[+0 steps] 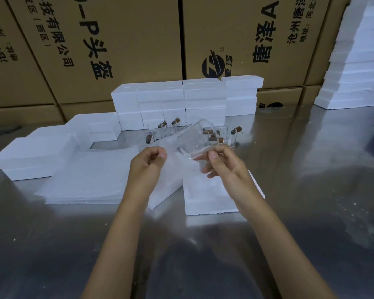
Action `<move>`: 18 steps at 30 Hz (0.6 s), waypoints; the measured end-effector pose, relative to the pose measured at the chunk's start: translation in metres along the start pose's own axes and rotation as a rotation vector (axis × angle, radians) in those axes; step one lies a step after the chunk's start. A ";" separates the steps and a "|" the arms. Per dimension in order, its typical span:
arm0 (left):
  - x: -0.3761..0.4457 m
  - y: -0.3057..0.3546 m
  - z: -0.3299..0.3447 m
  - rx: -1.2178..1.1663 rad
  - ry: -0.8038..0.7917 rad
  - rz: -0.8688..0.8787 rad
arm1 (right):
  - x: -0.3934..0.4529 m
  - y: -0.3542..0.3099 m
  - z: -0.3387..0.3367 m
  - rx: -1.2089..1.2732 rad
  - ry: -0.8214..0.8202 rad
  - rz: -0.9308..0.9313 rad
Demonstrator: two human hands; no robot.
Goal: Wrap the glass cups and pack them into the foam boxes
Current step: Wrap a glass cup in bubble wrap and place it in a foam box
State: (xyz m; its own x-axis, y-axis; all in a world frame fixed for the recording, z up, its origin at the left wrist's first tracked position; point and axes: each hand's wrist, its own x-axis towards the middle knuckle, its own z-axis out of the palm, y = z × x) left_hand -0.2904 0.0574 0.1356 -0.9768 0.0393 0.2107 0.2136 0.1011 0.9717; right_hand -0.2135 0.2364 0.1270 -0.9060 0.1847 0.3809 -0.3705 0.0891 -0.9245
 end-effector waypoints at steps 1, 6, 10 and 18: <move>-0.001 0.002 -0.001 -0.029 0.015 0.008 | 0.000 0.001 -0.001 -0.071 0.002 -0.004; -0.008 0.013 0.000 -0.116 -0.013 0.161 | -0.002 0.012 0.001 -0.609 0.083 0.027; -0.016 0.020 0.008 -0.098 -0.274 0.272 | 0.000 0.012 0.006 -0.491 0.167 0.098; -0.030 0.017 0.029 -0.014 -0.586 0.207 | 0.002 -0.001 -0.008 0.500 0.019 0.321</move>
State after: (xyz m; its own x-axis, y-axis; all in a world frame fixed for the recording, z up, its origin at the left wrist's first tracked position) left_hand -0.2575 0.0872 0.1424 -0.7427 0.5962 0.3048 0.3932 0.0199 0.9192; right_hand -0.2134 0.2448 0.1293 -0.9865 0.1440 0.0775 -0.1345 -0.4451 -0.8853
